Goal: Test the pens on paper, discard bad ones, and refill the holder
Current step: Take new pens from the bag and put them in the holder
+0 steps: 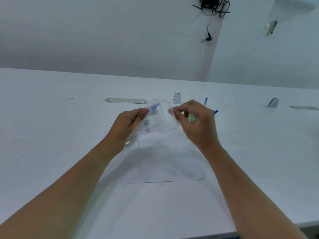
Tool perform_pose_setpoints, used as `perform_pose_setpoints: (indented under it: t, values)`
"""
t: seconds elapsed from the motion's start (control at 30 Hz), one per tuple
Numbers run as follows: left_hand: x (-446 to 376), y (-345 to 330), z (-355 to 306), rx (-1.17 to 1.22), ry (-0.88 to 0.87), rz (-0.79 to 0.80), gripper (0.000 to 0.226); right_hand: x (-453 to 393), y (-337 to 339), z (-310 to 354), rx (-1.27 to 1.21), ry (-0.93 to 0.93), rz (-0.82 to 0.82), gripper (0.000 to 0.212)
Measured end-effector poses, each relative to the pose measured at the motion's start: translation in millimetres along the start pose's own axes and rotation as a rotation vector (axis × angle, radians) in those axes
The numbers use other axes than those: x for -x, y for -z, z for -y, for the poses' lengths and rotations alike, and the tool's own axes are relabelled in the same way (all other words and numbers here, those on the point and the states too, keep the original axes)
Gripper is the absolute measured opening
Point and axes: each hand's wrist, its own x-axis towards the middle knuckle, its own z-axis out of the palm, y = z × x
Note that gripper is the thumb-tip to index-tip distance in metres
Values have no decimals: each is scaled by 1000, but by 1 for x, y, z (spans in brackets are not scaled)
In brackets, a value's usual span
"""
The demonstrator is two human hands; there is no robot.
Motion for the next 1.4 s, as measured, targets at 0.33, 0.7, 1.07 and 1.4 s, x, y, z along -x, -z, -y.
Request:
perform_pose_setpoints:
  t: [0.33,0.7,1.07,1.4]
  values:
    - [3,3,-3,-90,-136,12,28,12,-23,9,-231,-222,153,19]
    - [-1,2,0,21,-127,-154,20,3,-21,19,-547,-418,10,11]
    - [-6,10,15,-78,-57,-171,24,-17,42,-29,17,-374,-645,16]
    - [-5,8,14,-111,-56,-177,23,-9,30,-38,247,-368,-407,27]
